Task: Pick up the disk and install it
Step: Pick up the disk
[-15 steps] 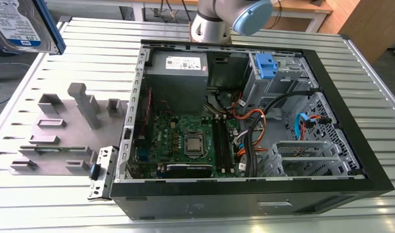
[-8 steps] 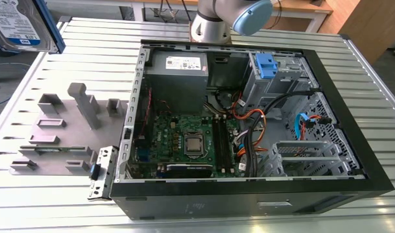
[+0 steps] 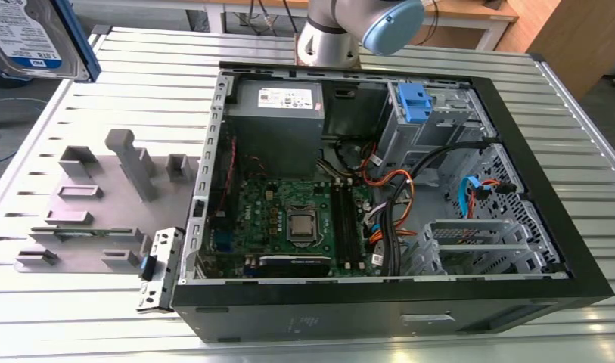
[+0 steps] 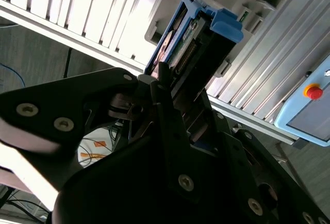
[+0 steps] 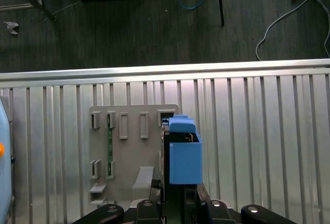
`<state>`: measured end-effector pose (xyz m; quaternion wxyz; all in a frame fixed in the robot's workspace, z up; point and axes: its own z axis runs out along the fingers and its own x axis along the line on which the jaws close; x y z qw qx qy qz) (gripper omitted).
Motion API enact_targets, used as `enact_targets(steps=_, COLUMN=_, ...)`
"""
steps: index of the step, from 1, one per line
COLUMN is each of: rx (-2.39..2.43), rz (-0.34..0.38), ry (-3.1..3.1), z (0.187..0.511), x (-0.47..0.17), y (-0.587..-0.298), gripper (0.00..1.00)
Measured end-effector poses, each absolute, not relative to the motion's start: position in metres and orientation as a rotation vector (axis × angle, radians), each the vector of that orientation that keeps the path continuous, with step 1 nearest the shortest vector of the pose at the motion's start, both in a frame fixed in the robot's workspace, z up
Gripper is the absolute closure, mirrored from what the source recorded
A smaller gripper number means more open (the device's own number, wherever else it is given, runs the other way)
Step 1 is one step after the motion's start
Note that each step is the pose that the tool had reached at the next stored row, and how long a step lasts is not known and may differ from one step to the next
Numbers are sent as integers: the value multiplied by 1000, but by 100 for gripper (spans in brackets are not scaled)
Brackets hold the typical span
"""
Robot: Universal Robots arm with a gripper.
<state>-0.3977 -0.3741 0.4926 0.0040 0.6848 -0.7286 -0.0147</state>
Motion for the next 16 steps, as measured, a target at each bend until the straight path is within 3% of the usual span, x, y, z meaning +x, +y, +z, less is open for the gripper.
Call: enact_targets(steps=16, rx=2146, rz=-46, ry=-2283, z=493, x=-382, y=-374, gripper=65)
